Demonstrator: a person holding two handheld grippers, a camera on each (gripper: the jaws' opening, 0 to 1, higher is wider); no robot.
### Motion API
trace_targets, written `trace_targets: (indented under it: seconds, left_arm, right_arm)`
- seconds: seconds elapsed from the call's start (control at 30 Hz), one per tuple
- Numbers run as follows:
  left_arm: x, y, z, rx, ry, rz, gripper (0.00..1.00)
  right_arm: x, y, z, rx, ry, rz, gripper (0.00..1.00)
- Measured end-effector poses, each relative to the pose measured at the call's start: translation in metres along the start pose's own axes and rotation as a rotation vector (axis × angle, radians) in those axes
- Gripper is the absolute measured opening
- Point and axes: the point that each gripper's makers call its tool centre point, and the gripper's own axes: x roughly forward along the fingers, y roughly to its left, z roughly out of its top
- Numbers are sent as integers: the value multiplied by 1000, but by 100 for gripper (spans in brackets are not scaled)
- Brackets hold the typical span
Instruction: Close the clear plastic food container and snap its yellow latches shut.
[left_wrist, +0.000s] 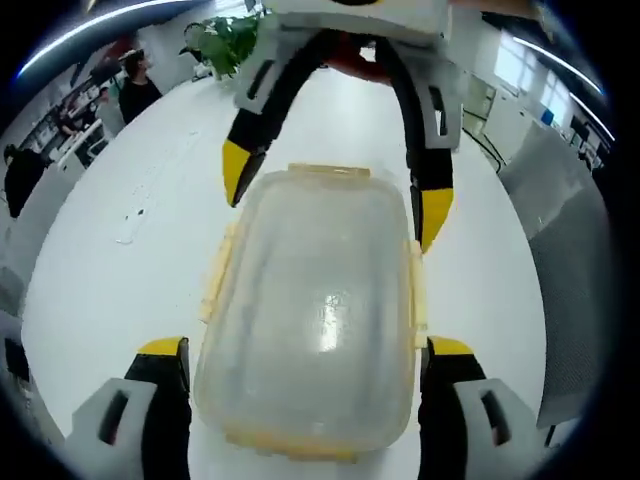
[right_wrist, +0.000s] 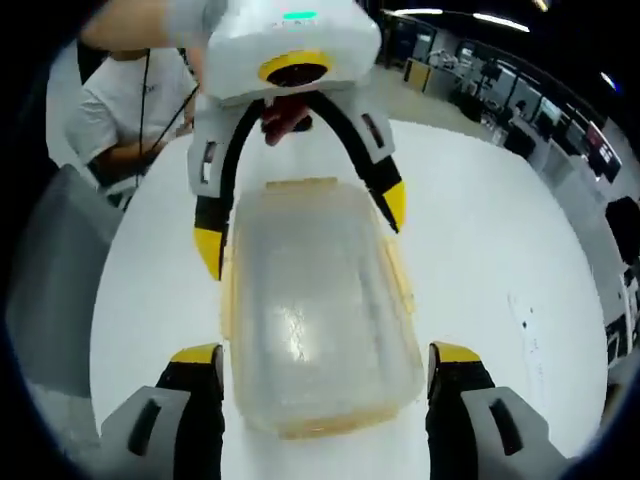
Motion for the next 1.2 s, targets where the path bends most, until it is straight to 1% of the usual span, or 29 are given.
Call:
trace_targets:
  seconds: [0.03, 0.07, 0.1, 0.13, 0.23, 0.27, 0.3, 0.4, 0.47, 0.5, 0.57, 0.6, 0.63, 0.67, 0.73, 0.8, 0.87, 0.93, 1.0, 1.03, 1.1, 1.13, 1.17, 1.2]
  left_arm:
    - [-1, -1, 1, -17, -35, 11, 97]
    - [-3, -1, 3, -50, -85, 32, 97]
    - [-4, -1, 2, -71, -104, 45, 97]
    - [-5, 0, 2, -97, -146, 69, 97]
    - [-8, -1, 4, -135, -225, 108, 98]
    - [-9, -1, 4, -138, -230, 118, 98]
    - [-12, 4, 7, -125, -265, 170, 99]
    - [-16, -1, 9, -125, -302, 188, 97]
    - [-19, 0, 9, -152, -322, 215, 97]
    - [-21, 2, 13, -175, -363, 233, 96]
    - [-27, 4, 14, -220, -398, 260, 95]
    - [-28, 5, 10, -216, -381, 280, 95]
    - [-29, 6, 10, -215, -387, 287, 95]
    - [-32, 8, 9, -229, -410, 307, 95]
    - [-34, 10, 5, -295, -435, 323, 96]
    - [-36, 9, 2, -331, -458, 326, 96]
    - [-37, 5, -1, -342, -462, 331, 96]
    - [-38, 1, -1, -355, -480, 340, 96]
    - [-36, -2, -4, -364, -476, 341, 96]
    - [-36, -4, -5, -379, -481, 349, 96]
    - [-34, -9, -9, -415, -479, 348, 95]
    - [-35, -11, -10, -417, -484, 354, 96]
    - [-36, -13, -8, -424, -505, 361, 96]
    - [-36, -16, -8, -434, -512, 356, 96]
  right_arm:
    - [-2, -1, 0, 16, -22, -19, 86]
    - [-4, -2, 2, 38, -53, -35, 86]
    - [-7, -2, 4, 76, -100, -62, 87]
    - [-9, -3, 5, 95, -123, -87, 88]
    - [-14, 0, 6, 143, -194, -141, 90]
    - [-14, 0, 6, 146, -197, -150, 90]
    - [-15, 2, 5, 164, -218, -179, 91]
    - [-16, 8, 10, 184, -267, -212, 91]
    - [-16, 8, 13, 218, -304, -243, 91]
    - [-15, 8, 13, 237, -322, -255, 91]
    - [-14, 10, 13, 253, -332, -266, 90]
    - [-14, 8, 12, 291, -348, -286, 90]
    - [-15, 7, 14, 305, -363, -301, 90]
    - [-17, 6, 14, 329, -382, -322, 90]
    - [-19, 5, 13, 355, -402, -337, 90]
    - [-21, 7, 9, 376, -406, -351, 90]
    - [-21, 9, 6, 403, -415, -358, 89]
    - [-20, 14, 4, 406, -412, -366, 89]
    - [-20, 15, 2, 423, -416, -372, 89]
    - [-20, 15, 2, 454, -431, -392, 89]
    - [-20, 17, 2, 464, -435, -410, 88]
    - [-22, 18, 3, 463, -446, -425, 87]
    - [-23, 18, 4, 475, -461, -441, 86]
    - [-23, 19, 3, 481, -461, -451, 87]
